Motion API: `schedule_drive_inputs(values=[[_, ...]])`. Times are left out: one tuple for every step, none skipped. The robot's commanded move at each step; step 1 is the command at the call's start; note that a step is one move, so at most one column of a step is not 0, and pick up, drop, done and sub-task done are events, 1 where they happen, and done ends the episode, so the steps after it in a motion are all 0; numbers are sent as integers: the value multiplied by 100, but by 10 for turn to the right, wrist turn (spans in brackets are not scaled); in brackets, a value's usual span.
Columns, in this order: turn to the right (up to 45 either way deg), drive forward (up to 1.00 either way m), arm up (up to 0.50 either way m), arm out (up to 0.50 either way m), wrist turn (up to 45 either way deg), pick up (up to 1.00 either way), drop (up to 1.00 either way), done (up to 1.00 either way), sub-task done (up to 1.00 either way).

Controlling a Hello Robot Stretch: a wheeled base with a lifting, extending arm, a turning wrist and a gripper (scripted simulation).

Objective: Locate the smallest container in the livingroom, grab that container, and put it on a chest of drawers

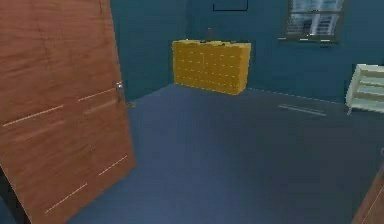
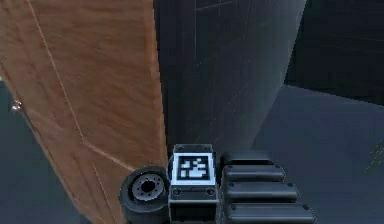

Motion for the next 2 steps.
schedule_drive_inputs(values=[[0,100,0,0,0,0,0,0,0],[0,100,0,0,0,0,0,0,0]])
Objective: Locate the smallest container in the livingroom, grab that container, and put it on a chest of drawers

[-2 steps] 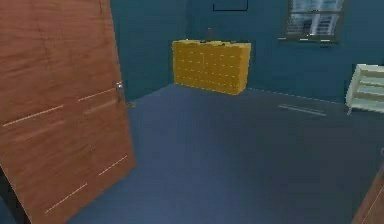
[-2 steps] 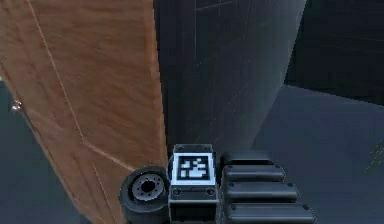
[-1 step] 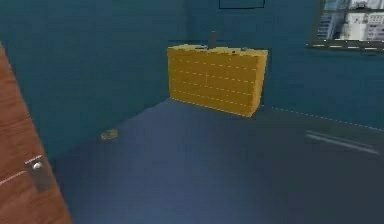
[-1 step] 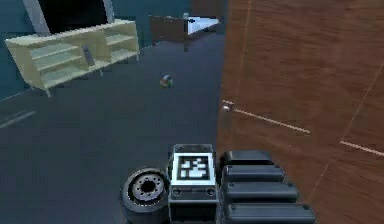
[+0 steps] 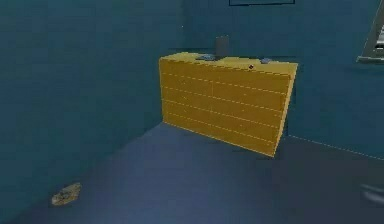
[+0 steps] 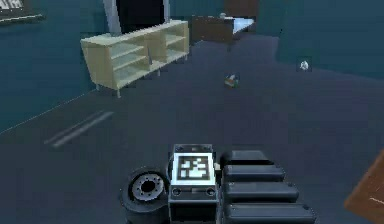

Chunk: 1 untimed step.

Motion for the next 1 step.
schedule_drive_inputs(values=[[0,100,0,0,0,0,0,0,0]])
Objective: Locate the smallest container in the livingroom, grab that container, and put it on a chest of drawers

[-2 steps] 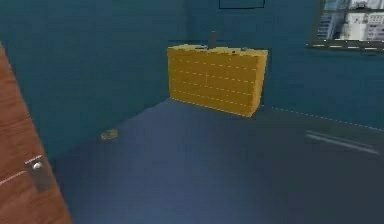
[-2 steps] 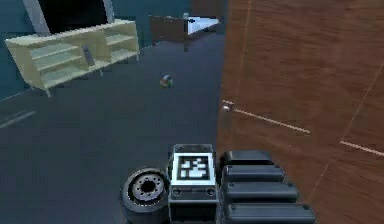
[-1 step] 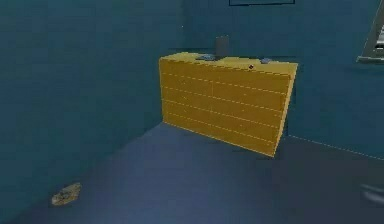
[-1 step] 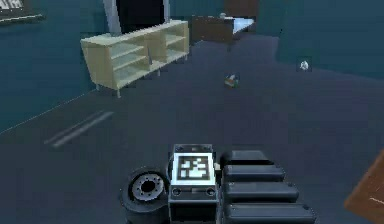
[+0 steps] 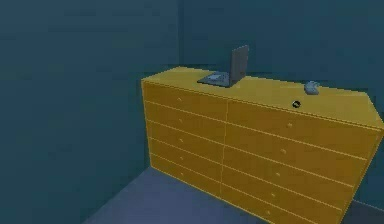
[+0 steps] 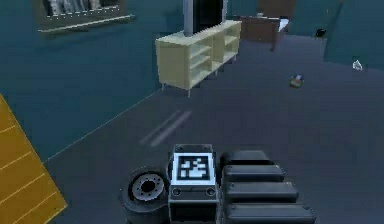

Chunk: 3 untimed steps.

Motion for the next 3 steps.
schedule_drive_inputs(values=[[30,0,0,0,0,0,0,0,0],[0,95,0,0,0,0,0,0,0],[450,0,0,0,0,0,0,0,0]])
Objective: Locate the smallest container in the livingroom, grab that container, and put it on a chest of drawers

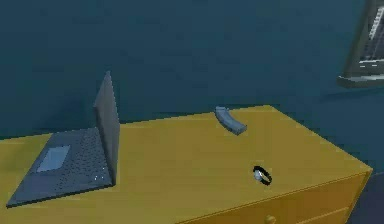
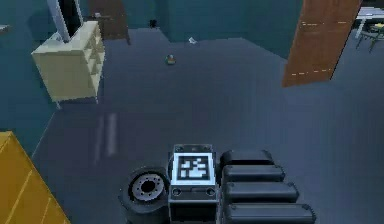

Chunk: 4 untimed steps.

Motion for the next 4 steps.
schedule_drive_inputs(values=[[150,0,0,0,0,0,0,0,0],[30,0,0,0,0,0,0,0,0],[-450,0,0,0,0,0,0,0,0],[-120,0,0,0,0,0,0,0,0]])
